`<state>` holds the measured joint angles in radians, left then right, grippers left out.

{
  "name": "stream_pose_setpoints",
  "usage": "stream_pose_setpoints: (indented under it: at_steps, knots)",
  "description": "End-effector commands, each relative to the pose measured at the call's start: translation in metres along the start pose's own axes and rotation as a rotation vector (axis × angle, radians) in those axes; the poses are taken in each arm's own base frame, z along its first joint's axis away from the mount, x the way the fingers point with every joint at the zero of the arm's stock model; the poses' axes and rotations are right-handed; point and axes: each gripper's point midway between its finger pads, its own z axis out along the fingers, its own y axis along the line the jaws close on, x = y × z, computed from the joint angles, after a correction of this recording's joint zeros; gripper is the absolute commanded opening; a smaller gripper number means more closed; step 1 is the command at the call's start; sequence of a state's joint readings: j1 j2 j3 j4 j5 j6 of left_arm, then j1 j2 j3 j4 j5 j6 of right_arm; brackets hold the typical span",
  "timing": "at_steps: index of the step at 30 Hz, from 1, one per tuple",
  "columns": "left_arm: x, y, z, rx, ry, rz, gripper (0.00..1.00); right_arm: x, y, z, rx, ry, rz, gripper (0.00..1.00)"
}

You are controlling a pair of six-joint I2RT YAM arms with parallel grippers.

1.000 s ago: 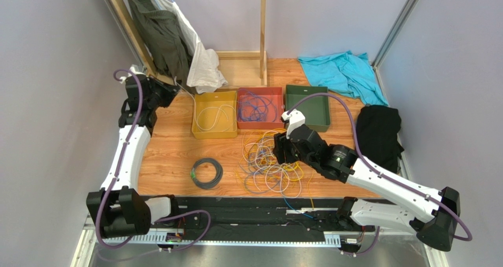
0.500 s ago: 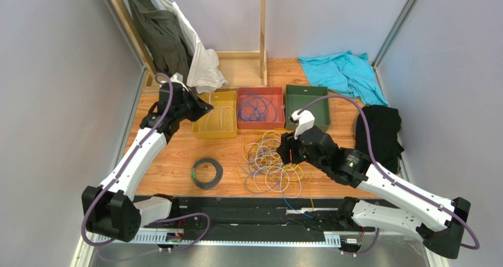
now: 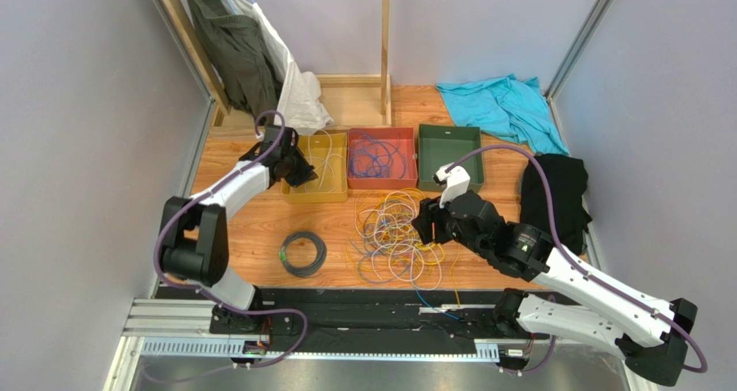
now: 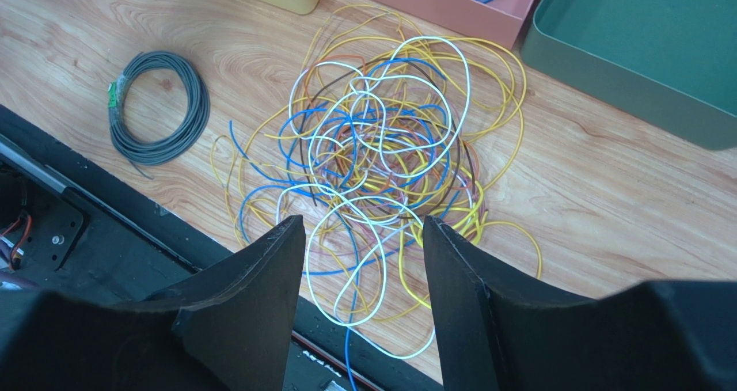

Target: Untangle the cables

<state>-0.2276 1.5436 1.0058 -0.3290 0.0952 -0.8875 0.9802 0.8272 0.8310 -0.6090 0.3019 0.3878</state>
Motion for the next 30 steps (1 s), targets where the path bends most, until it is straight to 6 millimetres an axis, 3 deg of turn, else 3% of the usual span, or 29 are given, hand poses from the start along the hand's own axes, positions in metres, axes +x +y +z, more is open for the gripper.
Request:
stream_pose_setpoints:
  at_steps: [1,9,11,13,16,24,30]
  knots:
    - [-0.014,0.0,0.024,-0.027,-0.017,-0.001,0.0,0.001,-0.009,-0.003,0.032,-0.015,-0.014,0.57]
    - [-0.037,-0.001,0.053,-0.088,-0.05,0.024,0.02,0.008,-0.011,0.001,0.042,0.008,-0.03,0.57]
    - [-0.042,-0.009,0.048,-0.064,-0.064,0.036,0.26,0.007,-0.011,0.002,0.044,0.009,-0.03,0.57]
    - [-0.049,-0.016,0.034,-0.042,-0.094,0.069,0.5,0.007,-0.011,0.003,0.049,0.008,-0.032,0.57]
    - [-0.06,-0.014,0.006,-0.057,-0.165,0.104,0.62,0.008,-0.01,0.007,0.045,0.012,-0.034,0.57]
    - [-0.057,-0.009,-0.049,-0.043,-0.23,0.139,0.65,-0.004,0.0,0.013,0.027,0.001,-0.034,0.57]
    - [-0.038,0.0,-0.068,-0.015,-0.206,0.143,0.68,-0.002,-0.002,0.014,0.039,0.008,-0.045,0.57]
